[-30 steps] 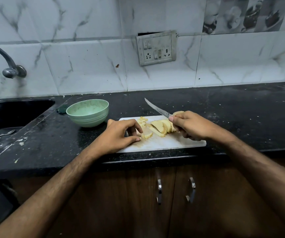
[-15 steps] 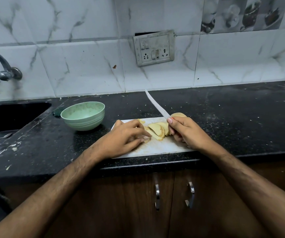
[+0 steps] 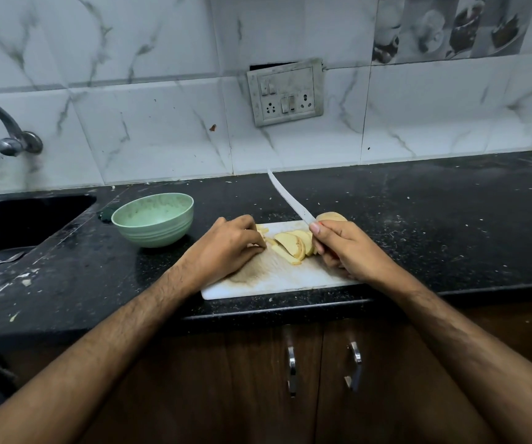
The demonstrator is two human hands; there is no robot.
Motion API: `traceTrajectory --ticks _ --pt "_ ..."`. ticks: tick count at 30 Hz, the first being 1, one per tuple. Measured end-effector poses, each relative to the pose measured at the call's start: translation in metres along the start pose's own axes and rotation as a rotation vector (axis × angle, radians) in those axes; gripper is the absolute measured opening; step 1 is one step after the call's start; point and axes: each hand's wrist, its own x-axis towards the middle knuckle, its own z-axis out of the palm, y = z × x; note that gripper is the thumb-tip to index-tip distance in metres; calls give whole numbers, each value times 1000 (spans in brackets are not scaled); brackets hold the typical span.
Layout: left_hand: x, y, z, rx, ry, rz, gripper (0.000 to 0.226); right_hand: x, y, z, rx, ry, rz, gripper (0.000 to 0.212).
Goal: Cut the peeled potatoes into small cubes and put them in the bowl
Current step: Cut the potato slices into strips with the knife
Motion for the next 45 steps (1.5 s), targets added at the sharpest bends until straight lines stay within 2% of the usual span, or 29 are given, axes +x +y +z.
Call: traceTrajectory --ticks 6,11,14,20,25,30,37,45 --pt "14 -4 4 -164 15 -107 14 -1 0 -1 -2 0 -1 42" --pt "17 1 0 36 52 -70 8 0 2 -2 -1 3 1 41" --pt "17 2 -1 133 -7 -55 12 0 2 -3 7 -1 5 41" --pt "29 3 -2 171 -125 -118 27 0 1 -3 2 2 7 41" --pt "48 2 -4 184 -296 -117 26 -1 1 -2 3 5 4 41" --pt "60 -1 -5 223 -340 -17 20 -1 0 -2 14 0 16 41" --pt "63 1 -2 171 -371 -85 24 -2 0 -3 21 3 21 40" --pt "57 4 -13 228 -349 0 16 0 1 -3 -1 15 8 41"
